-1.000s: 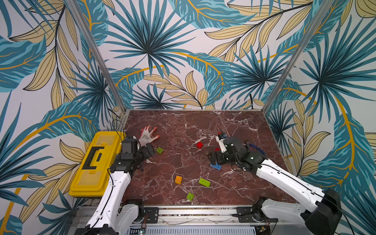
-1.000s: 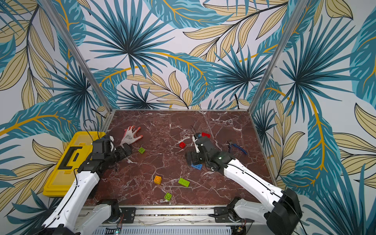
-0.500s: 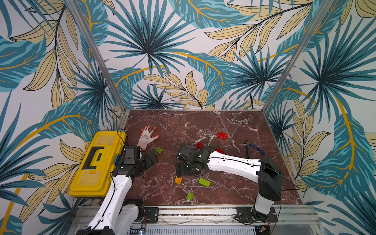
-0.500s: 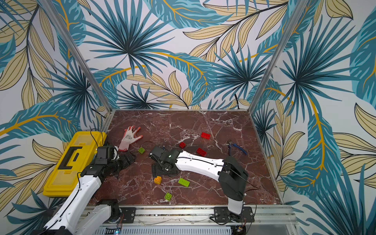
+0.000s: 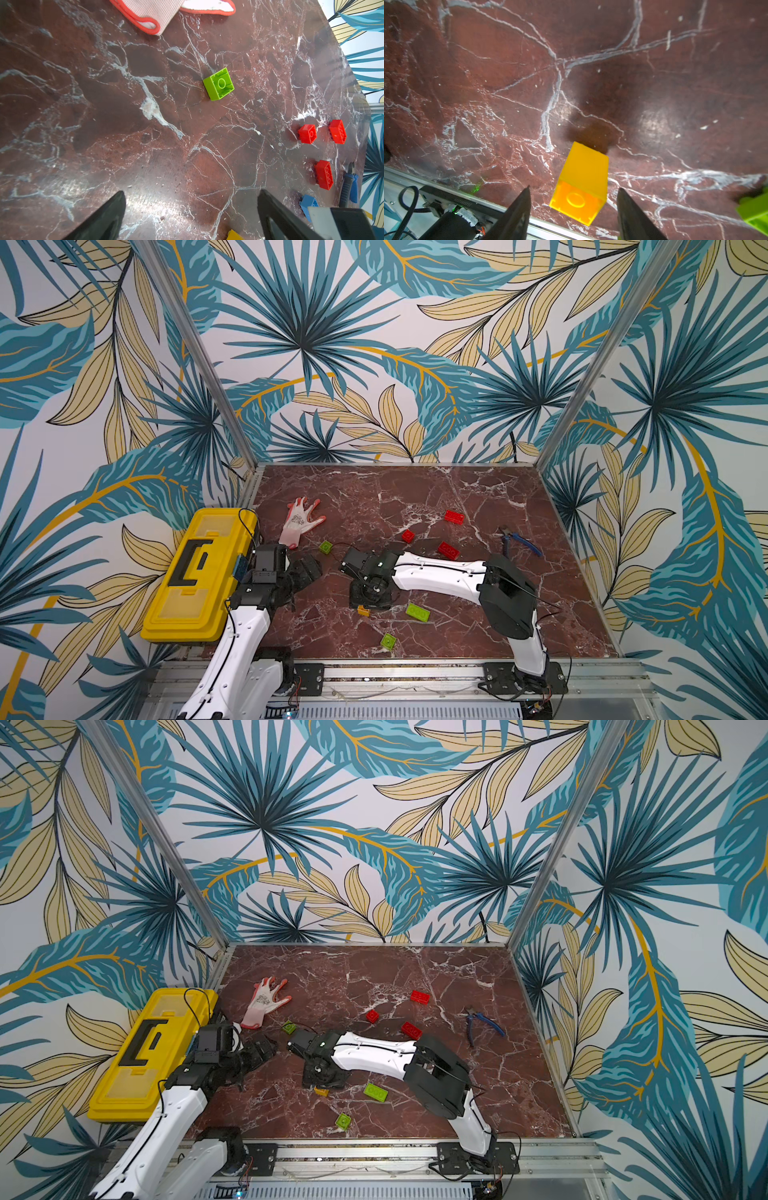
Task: Assemble a carrot with lego
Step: Pick up the lego brick from the center of the board.
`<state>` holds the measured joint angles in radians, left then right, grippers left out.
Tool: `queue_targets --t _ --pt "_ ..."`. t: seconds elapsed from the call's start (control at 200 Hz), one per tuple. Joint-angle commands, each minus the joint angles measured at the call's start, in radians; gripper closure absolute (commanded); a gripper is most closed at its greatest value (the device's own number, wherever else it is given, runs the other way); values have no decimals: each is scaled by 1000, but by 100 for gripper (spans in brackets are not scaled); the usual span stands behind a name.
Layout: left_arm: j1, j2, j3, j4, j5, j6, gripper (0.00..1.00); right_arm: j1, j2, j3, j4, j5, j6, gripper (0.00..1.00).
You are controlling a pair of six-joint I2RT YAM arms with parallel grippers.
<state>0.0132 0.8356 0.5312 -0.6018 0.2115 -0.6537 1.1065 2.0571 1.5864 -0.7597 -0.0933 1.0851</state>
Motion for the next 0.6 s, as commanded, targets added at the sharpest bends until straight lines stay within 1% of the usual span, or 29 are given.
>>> queue_targets --t 0.0,0.07,0.205,0.27,0.34,0.446,0.501,0.551,0.596 --pt "-5 -14 -10 33 14 15 0 9 49 15 -32 -17 39 43" --pt "-5 -17 -11 34 15 15 1 9 54 11 -33 -16 42 54" --pt "-6 -24 -13 36 18 14 1 10 61 14 -46 -9 31 60" --pt "-5 -24 -11 36 21 14 1 9 61 19 -53 -3 21 65" --pt "-6 -23 -13 36 24 14 1 8 58 32 -77 17 -11 66" --pt "-5 -24 -14 36 27 13 1 -11 45 87 -174 75 -145 66" --pt "-5 -22 -15 36 27 14 1 -28 39 125 -228 98 -284 66" --pt "-5 -20 -13 37 28 14 1 -42 35 156 -298 158 -385 66" --pt "-5 -18 -13 38 26 14 1 -52 25 160 -309 179 -496 66"
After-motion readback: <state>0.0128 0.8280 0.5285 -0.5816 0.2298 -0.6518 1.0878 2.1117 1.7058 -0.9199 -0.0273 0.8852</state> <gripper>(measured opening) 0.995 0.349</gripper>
